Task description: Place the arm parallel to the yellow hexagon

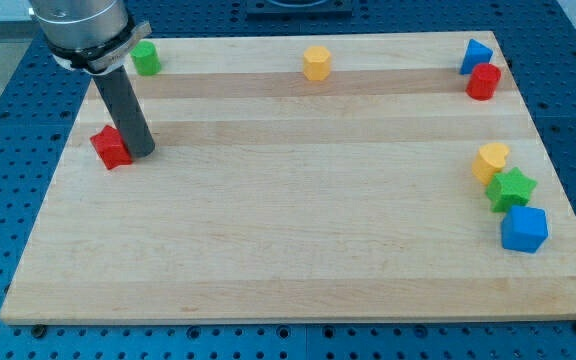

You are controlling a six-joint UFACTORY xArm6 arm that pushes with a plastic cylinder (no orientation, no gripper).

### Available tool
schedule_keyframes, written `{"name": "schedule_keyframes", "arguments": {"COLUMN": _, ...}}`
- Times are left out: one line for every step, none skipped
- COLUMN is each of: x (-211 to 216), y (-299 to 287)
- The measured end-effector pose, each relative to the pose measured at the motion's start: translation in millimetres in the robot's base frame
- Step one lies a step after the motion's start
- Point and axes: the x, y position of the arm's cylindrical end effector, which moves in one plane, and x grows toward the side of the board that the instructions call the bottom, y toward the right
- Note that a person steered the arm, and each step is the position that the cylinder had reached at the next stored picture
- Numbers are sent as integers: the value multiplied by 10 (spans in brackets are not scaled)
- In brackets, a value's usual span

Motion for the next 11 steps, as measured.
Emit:
{"name": "schedule_keyframes", "arguments": {"x": 0, "y": 25}}
{"name": "schedule_keyframes", "arguments": {"x": 0, "y": 156}}
{"name": "schedule_keyframes", "arguments": {"x": 7, "y": 354}}
{"name": "schedule_keyframes", "arguments": {"x": 22, "y": 532}}
{"name": "schedule_keyframes", "arguments": {"x": 64, "y": 724}}
{"name": "schedule_keyframes", "arguments": {"x": 164, "y": 879}}
{"name": "schedule_keyframes", "arguments": {"x": 286, "y": 987}}
{"name": "schedule_keyframes", "arguments": {"x": 441, "y": 1061}}
{"name": "schedule_keyframes", "arguments": {"x": 625, "y": 1146}}
{"name": "schedule_keyframes", "arguments": {"x": 784, "y": 1345}}
{"name": "schedule_keyframes", "arguments": {"x": 866, "y": 1621}}
